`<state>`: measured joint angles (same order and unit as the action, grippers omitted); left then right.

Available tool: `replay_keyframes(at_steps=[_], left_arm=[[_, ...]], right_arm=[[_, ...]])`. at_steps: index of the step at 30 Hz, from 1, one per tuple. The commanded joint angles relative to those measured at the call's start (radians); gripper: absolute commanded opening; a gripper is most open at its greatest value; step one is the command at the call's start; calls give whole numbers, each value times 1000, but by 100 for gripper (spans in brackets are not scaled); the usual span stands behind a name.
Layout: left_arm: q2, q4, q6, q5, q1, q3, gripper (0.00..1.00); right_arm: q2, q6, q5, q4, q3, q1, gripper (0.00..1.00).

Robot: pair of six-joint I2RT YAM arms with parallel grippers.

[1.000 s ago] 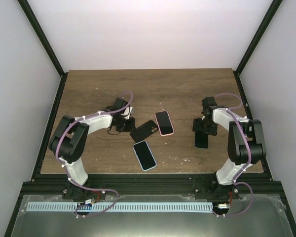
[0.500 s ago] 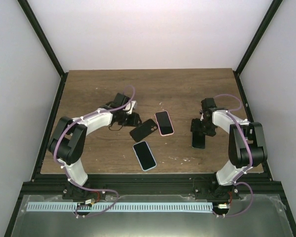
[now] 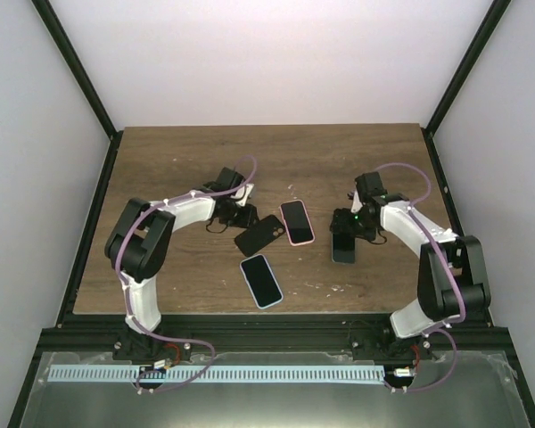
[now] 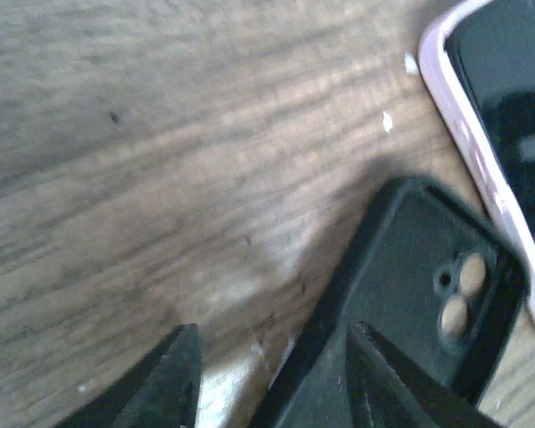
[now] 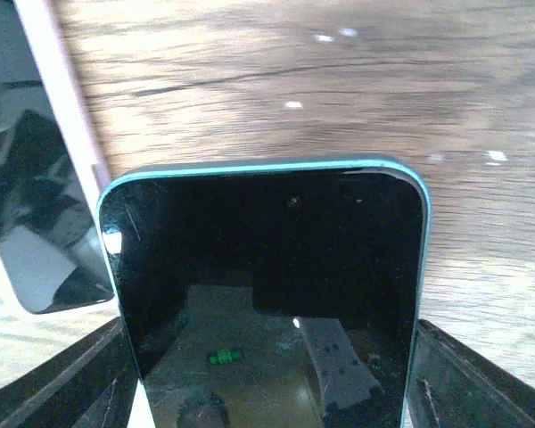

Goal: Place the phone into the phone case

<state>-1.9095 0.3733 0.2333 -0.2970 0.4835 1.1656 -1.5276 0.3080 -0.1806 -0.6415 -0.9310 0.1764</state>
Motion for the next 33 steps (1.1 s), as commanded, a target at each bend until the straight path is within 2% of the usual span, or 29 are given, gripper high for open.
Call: replay_keyframes(at_steps=[1,4,7,16,17,19,24,29,33], left_arm=[[-49,14,-1,6,7,42,39],[-41,14,29,47,7,33,17],[-31,54,57,85,7,50,0],[70,62,104,36,7,6,0],[86,27,82,12,6,-10,2],[108,-34,13,7,7,-36,21],[84,-46,-51,-77,8,-3,46],[43,-22,-66,-71,12,-12,47],[25,19,-47,19,11,-22,46]], right_arm=[[61,49,-90,27,-58,61,66],[64,86,-109,48,-74,100,64],[46,116,-126,72,-101,148,63],[-48,182,-107,102,-207,265,63],[-55,202,-104,115,-207,270,63],[-60,250,-120,160,-189,272,62],[-67,288,-108,193,-192,272,61],[-50,308,-109,204,-190,271,61],[-52,302,-110,200,-199,272,61]])
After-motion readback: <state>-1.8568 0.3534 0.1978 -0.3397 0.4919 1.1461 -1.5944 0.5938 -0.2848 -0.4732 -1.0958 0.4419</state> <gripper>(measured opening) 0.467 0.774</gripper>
